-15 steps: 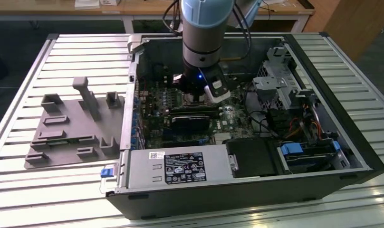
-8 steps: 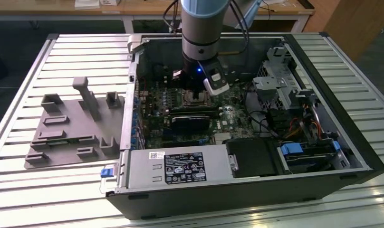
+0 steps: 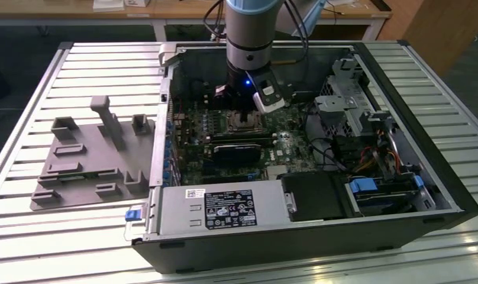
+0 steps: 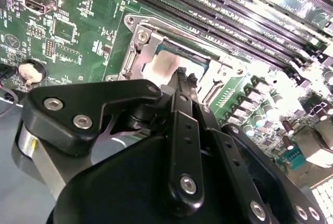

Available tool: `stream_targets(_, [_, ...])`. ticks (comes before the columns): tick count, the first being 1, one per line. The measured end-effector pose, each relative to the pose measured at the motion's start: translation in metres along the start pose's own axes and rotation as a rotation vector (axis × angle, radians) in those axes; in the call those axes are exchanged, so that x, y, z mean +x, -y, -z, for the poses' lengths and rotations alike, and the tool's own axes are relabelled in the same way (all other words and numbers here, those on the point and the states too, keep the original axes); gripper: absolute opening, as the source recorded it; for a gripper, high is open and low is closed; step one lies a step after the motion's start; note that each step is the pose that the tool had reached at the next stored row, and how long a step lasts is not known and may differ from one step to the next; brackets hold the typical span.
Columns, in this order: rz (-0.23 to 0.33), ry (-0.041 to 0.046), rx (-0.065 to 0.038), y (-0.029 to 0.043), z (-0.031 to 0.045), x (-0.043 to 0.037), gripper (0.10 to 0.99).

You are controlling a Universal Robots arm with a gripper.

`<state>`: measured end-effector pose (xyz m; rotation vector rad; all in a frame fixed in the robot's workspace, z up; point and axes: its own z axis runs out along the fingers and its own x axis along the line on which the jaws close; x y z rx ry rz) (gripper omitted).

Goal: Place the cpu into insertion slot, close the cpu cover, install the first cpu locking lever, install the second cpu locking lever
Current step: 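Install the second cpu locking lever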

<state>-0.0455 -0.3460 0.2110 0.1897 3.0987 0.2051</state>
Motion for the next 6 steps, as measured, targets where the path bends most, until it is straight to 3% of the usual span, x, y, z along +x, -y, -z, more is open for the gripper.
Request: stream_targets(6, [0.0, 0.0, 0.0, -0.0001, 0.0, -0.0002, 0.102])
